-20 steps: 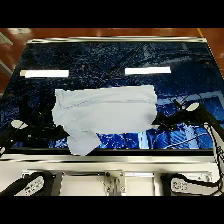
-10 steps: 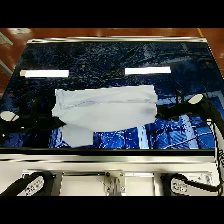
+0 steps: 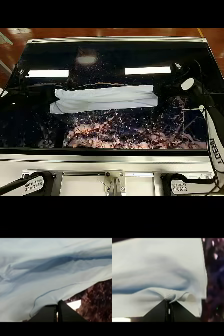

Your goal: Fold the shirts.

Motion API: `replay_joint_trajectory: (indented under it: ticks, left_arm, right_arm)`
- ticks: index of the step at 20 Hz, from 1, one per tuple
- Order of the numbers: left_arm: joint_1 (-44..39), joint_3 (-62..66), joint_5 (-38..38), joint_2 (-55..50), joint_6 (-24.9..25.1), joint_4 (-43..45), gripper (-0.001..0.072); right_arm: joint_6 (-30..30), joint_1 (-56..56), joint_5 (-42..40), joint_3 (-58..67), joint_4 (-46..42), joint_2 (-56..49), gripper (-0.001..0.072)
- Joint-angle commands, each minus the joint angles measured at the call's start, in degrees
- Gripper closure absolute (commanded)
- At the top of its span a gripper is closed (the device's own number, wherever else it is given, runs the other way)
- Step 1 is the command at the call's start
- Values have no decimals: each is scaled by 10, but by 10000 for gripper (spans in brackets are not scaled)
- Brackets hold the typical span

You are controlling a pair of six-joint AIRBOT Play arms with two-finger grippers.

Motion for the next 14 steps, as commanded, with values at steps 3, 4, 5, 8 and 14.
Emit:
replay_joint_trajectory:
  ticks: [3, 4, 5, 8, 14]
  left_arm:
    - [0, 129, 3, -157, -33, 0, 674]
    - [0, 148, 4, -185, -48, 0, 673]
    - [0, 165, 4, -210, -64, 0, 673]
    - [0, 201, 1, -276, -125, 0, 670]
    - [17, 216, -96, -300, -101, -25, 41]
  right_arm:
    - [36, 11, -21, 128, 1, -123, 649]
    - [49, 11, -22, 143, -1, -140, 650]
    - [53, 10, -24, 151, -5, -152, 650]
    - [81, 10, -26, 155, -5, -180, 617]
    - [68, -17, 6, 155, -5, -170, 26]
